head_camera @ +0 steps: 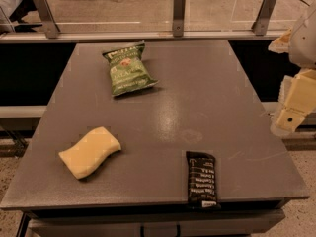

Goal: Pick sponge

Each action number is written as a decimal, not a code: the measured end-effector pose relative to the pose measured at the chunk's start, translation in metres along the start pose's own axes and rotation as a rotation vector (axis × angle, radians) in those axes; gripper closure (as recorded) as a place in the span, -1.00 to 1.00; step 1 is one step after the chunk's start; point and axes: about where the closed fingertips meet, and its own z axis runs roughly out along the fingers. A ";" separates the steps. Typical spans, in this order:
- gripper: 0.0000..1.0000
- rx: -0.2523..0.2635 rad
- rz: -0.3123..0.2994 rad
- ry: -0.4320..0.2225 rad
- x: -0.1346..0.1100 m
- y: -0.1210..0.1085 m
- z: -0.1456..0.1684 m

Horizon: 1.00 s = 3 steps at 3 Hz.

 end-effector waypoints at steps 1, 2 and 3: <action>-1.00 0.000 0.000 0.000 0.000 0.000 0.000; -1.00 -0.027 -0.143 -0.012 -0.051 -0.001 0.014; -1.00 -0.088 -0.379 -0.020 -0.134 0.013 0.044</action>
Offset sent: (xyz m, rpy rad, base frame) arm 0.0408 0.1304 -0.0109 -0.0674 0.0313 0.3884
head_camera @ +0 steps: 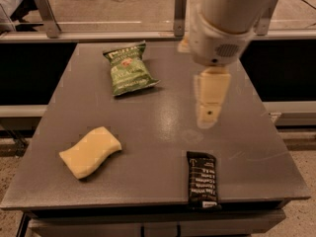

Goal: Pick sponge

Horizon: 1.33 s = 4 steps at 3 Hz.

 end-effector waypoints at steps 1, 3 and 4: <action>-1.00 -0.075 -0.264 -0.017 -0.091 -0.001 0.043; -1.00 -0.256 -0.592 -0.063 -0.202 0.038 0.127; -0.62 -0.252 -0.600 -0.069 -0.207 0.038 0.130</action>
Offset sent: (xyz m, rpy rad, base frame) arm -0.0487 0.2514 -0.1216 -0.1327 0.1848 0.7590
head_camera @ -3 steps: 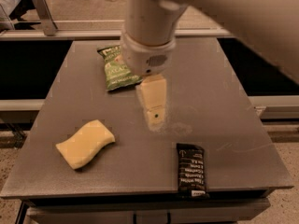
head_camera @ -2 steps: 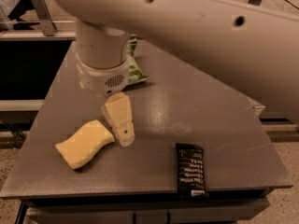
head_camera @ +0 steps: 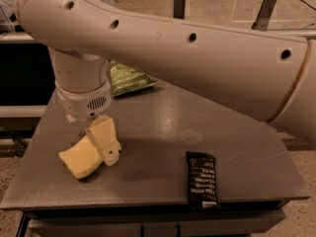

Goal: Pick sponge

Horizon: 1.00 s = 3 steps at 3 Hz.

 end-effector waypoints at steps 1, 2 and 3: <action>-0.67 0.006 -0.001 -0.001 -0.001 -0.001 0.000; -1.00 0.014 -0.006 -0.035 0.002 0.010 0.007; -1.00 0.035 -0.042 -0.063 -0.001 0.014 0.018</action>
Offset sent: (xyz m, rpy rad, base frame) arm -0.0160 -0.0232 -0.0191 0.0765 0.0470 0.0127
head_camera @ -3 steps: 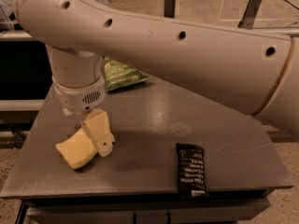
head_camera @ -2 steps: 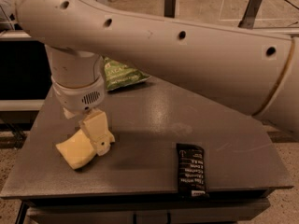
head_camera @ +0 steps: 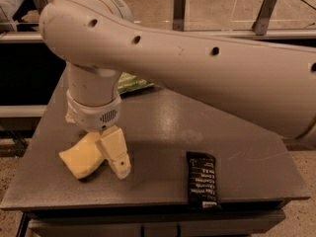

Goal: Pick sponge

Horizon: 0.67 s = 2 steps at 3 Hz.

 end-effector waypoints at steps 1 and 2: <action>-1.00 0.005 -0.005 -0.001 0.000 0.000 0.001; -0.63 0.006 -0.006 0.000 -0.001 0.000 0.001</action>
Offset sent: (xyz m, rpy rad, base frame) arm 0.0003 0.0005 -0.0007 0.0047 -0.0032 0.0037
